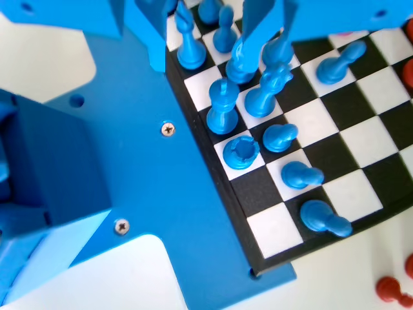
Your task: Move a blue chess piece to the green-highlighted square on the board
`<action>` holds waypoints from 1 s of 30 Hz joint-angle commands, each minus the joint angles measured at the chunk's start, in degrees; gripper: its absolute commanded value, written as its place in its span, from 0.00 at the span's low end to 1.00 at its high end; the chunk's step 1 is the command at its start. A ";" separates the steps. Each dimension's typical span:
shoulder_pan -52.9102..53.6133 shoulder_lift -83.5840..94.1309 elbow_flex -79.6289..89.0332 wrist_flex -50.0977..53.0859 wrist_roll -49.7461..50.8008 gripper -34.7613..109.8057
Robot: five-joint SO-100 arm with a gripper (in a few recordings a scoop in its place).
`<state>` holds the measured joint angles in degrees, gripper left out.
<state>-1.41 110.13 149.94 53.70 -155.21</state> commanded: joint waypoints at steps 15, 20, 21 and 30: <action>6.24 1.93 0.09 -0.62 -8.17 0.37; 8.09 1.93 0.00 -0.70 -9.93 0.37; 8.44 1.93 -0.09 -0.70 -10.20 0.37; 9.58 1.93 0.26 -1.85 -11.25 0.34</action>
<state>7.82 110.30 151.35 52.12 -165.50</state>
